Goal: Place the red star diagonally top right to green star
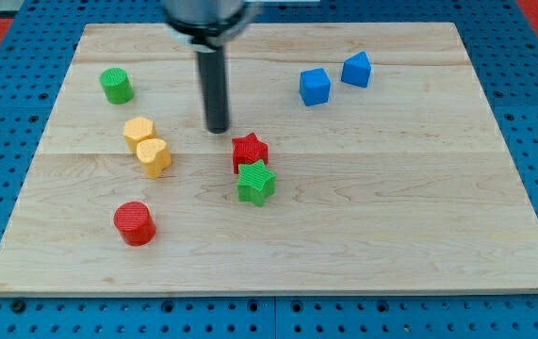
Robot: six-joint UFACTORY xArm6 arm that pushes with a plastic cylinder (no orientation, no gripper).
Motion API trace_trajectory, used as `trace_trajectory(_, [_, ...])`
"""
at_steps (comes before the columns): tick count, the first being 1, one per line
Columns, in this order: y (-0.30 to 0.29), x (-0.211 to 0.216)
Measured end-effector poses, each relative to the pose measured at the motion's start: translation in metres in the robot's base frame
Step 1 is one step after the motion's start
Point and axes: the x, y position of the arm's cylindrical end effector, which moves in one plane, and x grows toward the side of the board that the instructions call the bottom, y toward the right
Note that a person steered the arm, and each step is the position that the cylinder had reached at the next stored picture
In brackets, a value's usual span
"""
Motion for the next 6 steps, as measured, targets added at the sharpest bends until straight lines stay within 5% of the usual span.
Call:
trace_trajectory(2, [0.048, 0.061])
trace_trajectory(4, [0.106, 0.035])
trace_trajectory(5, [0.017, 0.009])
trace_trajectory(6, [0.081, -0.055])
